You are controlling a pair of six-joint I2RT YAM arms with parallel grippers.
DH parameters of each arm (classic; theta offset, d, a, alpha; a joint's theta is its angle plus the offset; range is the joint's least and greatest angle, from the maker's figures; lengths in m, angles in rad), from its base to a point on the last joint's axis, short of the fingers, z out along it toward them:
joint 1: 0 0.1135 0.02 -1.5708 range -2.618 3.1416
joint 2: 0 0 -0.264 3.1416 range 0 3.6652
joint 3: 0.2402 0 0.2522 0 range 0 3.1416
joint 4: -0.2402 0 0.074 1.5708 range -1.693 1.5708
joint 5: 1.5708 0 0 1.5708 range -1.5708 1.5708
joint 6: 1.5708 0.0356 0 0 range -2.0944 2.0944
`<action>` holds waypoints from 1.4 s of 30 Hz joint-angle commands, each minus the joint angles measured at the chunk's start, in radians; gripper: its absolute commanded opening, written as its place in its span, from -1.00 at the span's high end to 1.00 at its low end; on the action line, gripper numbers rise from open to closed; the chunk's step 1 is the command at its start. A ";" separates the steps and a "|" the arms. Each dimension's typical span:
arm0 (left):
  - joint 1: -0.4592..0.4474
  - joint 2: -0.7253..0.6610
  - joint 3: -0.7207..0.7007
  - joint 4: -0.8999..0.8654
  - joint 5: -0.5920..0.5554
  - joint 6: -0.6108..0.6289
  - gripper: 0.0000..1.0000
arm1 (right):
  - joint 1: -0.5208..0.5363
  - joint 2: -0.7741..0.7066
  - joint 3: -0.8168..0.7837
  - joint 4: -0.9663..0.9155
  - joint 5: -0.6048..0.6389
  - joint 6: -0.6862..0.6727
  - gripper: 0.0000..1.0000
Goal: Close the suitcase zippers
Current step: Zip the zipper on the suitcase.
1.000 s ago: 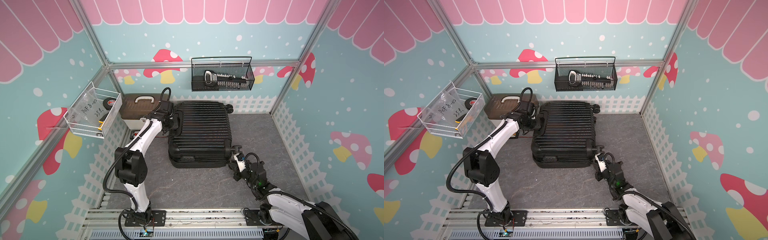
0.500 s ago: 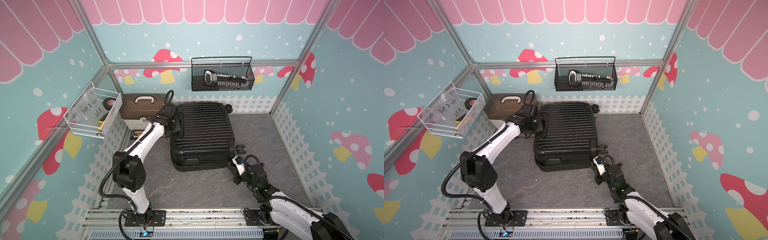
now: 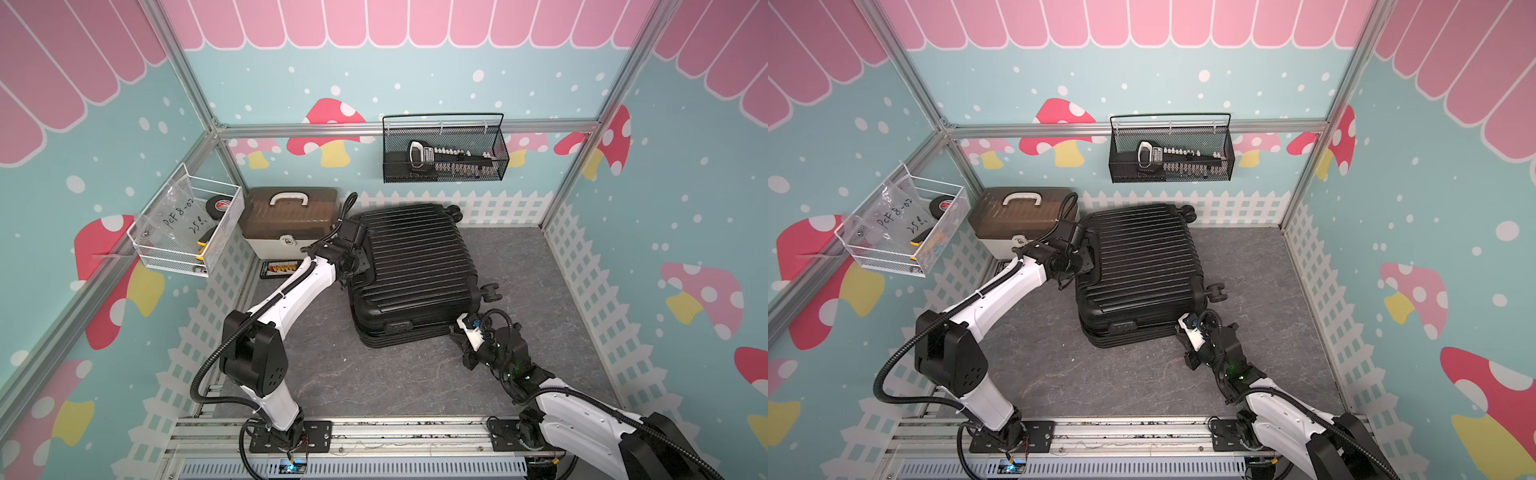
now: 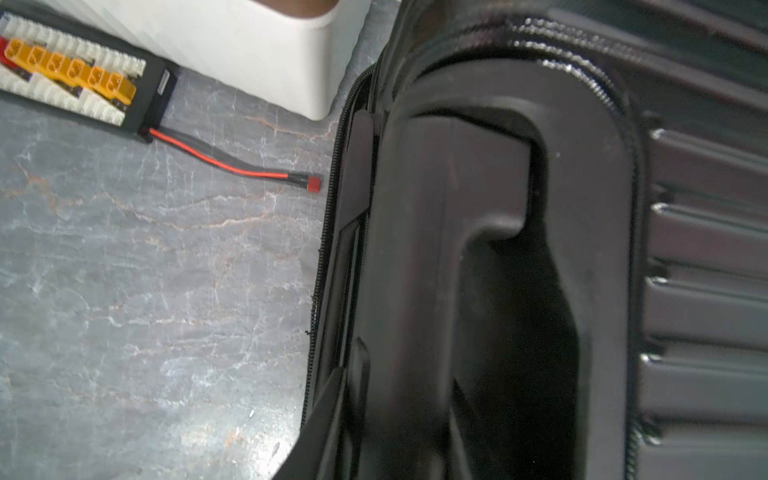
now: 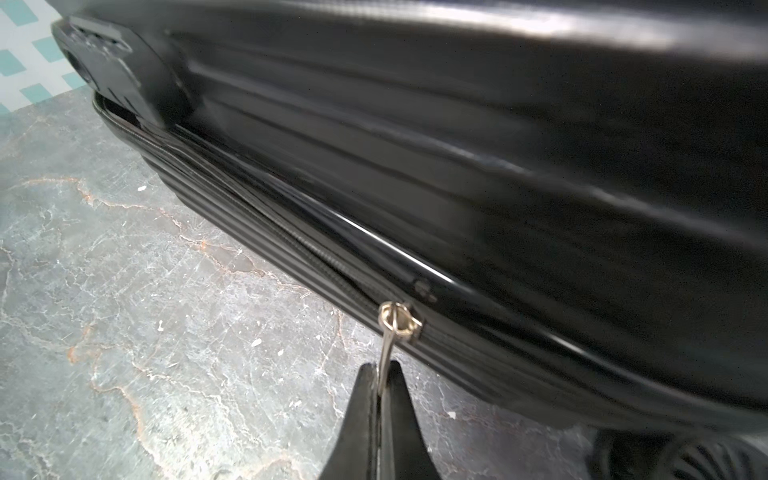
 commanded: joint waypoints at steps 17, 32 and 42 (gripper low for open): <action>-0.211 -0.044 0.016 0.273 -0.221 -0.598 1.00 | 0.287 0.215 0.192 0.150 0.020 -0.070 1.00; -0.274 -0.017 0.026 0.301 -0.264 -0.582 1.00 | 0.411 0.347 0.266 0.182 0.145 -0.048 1.00; -0.200 -0.099 -0.060 0.441 0.002 0.143 -0.61 | 0.368 0.337 0.223 0.127 0.147 0.000 1.00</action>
